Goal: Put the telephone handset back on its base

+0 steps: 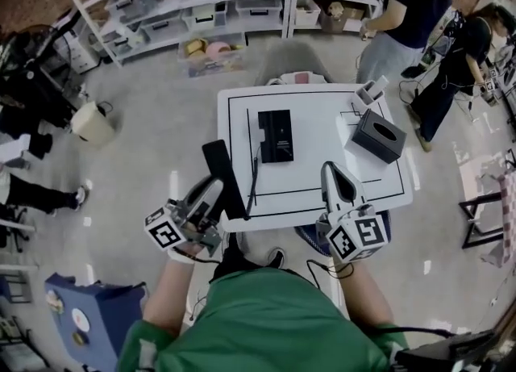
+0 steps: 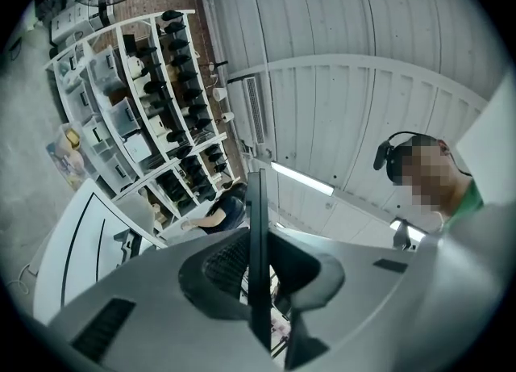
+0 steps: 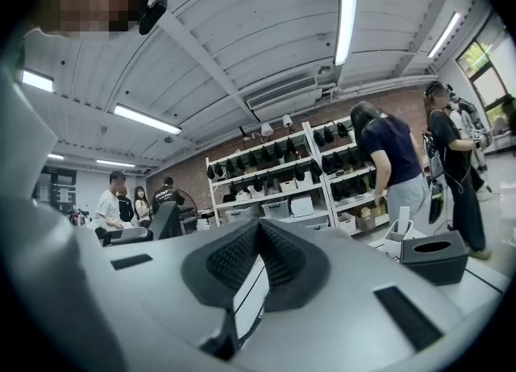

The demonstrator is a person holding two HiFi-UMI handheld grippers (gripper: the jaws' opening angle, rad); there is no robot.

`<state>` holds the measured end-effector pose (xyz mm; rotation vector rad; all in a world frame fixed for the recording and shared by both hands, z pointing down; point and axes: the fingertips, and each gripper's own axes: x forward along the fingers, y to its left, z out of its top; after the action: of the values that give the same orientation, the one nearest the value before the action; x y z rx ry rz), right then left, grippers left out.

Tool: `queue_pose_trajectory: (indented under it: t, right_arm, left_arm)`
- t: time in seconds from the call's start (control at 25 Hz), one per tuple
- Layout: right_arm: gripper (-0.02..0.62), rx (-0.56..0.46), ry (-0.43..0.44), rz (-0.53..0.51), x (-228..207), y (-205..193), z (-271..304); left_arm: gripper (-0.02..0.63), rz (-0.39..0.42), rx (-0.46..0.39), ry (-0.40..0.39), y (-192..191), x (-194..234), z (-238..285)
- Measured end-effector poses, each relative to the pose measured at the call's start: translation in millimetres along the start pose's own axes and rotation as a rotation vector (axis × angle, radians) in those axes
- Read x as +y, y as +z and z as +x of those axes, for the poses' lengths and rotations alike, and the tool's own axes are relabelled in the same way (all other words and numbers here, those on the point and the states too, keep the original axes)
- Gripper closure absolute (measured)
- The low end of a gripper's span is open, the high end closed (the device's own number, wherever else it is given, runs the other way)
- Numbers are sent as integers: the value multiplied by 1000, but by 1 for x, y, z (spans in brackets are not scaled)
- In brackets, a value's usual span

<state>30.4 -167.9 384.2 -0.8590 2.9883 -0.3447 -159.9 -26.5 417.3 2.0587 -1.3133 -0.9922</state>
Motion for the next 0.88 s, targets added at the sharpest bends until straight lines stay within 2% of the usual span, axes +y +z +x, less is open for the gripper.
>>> queue_pose_trajectory:
  t: [0.24,0.4,0.48,0.68,0.88]
  right_arm:
    - [572,21,-102,-3,0,-5,29]
    - [572,32,-183,-6,3,-8,43]
    - [572,36,-219,-10,4,-10,49]
    - [572,42,-317,-23,-3,-14,55]
    - [573,60,-427,-15,-10,-22,45]
  left_arm:
    - [522,-87,79,-13,14,60,25]
    - [522,-188,127,-32,13,101,40]
    - [522,-189,167,-24,10,122,49]
    - [522,-264,238,-10,-12,180,78]
    - [522,-287,322,41,-44,234,99]
